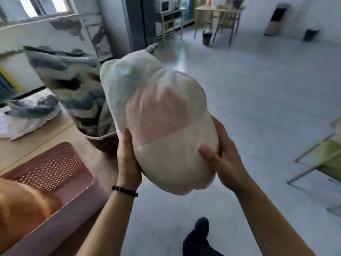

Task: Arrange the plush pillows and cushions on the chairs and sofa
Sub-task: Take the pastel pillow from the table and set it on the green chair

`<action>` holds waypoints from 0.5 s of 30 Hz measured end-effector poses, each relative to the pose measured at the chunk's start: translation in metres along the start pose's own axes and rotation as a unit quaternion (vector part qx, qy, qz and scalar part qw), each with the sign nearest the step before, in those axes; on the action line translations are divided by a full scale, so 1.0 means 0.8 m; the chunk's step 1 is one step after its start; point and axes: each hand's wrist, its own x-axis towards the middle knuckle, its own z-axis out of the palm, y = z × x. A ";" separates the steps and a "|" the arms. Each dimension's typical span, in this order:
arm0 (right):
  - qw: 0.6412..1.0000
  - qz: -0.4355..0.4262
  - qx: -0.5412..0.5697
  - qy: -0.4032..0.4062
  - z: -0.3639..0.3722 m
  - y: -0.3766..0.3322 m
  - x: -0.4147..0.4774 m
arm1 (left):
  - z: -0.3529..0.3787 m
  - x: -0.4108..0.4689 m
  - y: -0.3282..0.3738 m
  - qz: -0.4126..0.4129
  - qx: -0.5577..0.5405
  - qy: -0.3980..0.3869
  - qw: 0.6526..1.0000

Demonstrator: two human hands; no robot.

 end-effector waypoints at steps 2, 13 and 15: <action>0.998 0.005 -0.023 0.064 -0.054 0.005 -0.036 | 0.062 -0.003 -0.025 -0.001 0.020 -0.061 0.998; 0.912 0.037 0.137 0.384 -0.335 0.072 -0.265 | 0.394 -0.100 -0.202 -0.123 0.000 -0.314 0.941; 0.868 0.082 0.165 0.461 -0.399 0.101 -0.308 | 0.461 -0.128 -0.245 -0.163 -0.002 -0.348 0.923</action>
